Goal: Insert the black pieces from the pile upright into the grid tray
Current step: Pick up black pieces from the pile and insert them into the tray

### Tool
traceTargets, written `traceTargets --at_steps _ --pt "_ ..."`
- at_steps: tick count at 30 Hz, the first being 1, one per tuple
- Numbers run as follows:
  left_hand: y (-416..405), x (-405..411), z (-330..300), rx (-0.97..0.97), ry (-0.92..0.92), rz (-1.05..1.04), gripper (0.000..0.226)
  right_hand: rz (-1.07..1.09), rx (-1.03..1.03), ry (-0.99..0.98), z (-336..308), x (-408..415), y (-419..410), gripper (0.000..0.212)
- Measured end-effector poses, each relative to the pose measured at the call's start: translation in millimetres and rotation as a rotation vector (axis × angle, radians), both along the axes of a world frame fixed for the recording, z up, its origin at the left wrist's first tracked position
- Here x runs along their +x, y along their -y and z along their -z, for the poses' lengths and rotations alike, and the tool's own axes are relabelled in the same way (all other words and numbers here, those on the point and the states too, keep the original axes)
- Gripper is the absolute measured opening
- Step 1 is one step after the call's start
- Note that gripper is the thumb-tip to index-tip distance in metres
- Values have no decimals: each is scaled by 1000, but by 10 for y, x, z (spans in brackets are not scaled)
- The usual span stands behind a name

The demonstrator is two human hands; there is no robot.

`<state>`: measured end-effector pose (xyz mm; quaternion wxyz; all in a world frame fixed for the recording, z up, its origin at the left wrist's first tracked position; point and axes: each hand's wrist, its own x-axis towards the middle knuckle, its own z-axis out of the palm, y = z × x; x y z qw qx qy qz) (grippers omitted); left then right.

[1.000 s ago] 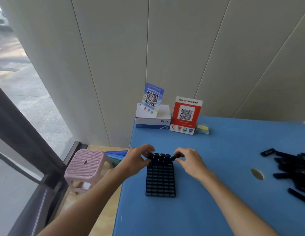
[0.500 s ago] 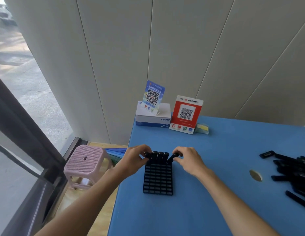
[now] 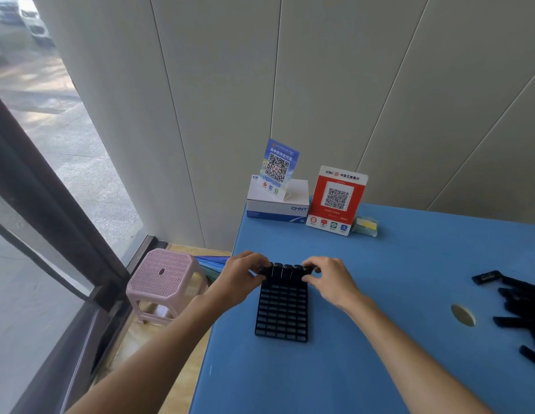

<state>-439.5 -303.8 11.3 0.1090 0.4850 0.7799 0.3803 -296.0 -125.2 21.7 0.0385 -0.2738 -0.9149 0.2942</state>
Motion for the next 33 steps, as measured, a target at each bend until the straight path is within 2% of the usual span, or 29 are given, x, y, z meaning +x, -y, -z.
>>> traceTargets --at_steps 4,33 --pt "-17 9 19 -13 3 -9 26 -8 6 -9 -37 14 -8 34" --pt "-130 -124 61 -27 -50 44 24 -16 -33 -13 55 -66 88 23"
